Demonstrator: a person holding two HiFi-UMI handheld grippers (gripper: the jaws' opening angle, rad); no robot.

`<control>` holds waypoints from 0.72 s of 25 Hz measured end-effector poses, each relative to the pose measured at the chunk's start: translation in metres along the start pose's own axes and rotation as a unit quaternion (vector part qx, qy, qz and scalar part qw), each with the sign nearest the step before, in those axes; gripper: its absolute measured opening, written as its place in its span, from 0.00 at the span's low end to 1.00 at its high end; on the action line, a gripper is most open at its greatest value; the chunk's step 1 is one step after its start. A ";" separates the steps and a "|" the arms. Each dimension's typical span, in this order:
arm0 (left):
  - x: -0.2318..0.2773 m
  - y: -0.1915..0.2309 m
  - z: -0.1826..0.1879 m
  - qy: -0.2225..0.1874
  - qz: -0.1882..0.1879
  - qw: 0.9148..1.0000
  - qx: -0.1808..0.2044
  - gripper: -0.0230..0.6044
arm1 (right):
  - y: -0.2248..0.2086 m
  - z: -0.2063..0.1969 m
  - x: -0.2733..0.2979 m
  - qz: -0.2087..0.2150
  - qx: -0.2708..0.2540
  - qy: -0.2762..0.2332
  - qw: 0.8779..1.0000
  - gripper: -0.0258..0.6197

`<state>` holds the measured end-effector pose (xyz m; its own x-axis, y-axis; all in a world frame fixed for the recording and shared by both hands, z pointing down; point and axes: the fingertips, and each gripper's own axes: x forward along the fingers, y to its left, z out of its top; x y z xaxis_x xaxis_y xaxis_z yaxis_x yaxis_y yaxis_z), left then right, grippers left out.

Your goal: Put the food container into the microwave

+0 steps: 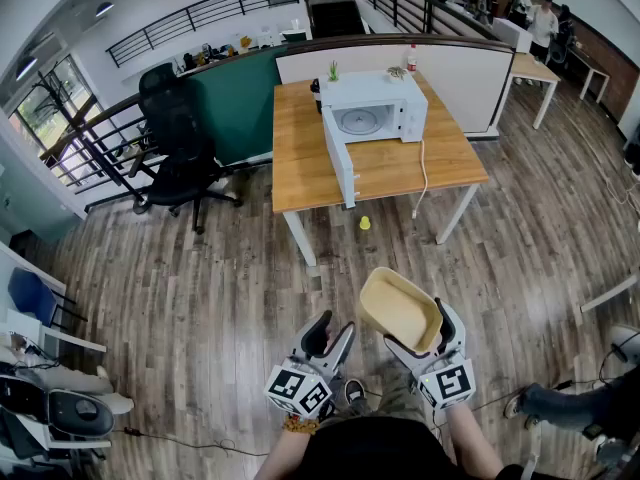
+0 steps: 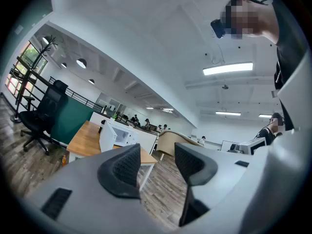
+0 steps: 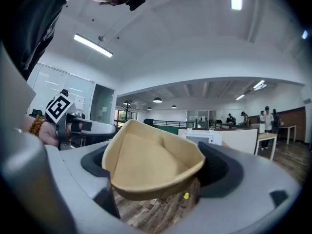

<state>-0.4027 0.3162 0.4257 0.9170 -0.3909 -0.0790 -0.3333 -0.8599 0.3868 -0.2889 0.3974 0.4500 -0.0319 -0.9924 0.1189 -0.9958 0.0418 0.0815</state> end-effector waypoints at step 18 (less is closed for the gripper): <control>0.053 -0.013 0.000 0.018 -0.016 0.997 0.070 0.41 | -0.048 0.010 0.022 -0.013 0.032 -0.012 0.999 0.87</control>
<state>-0.3497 0.3069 0.4163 0.9339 -0.3534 -0.0545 -0.3294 -0.9096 0.2532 -0.2431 0.3727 0.4390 -0.0081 -0.9956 0.0937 -0.9997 0.0101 0.0209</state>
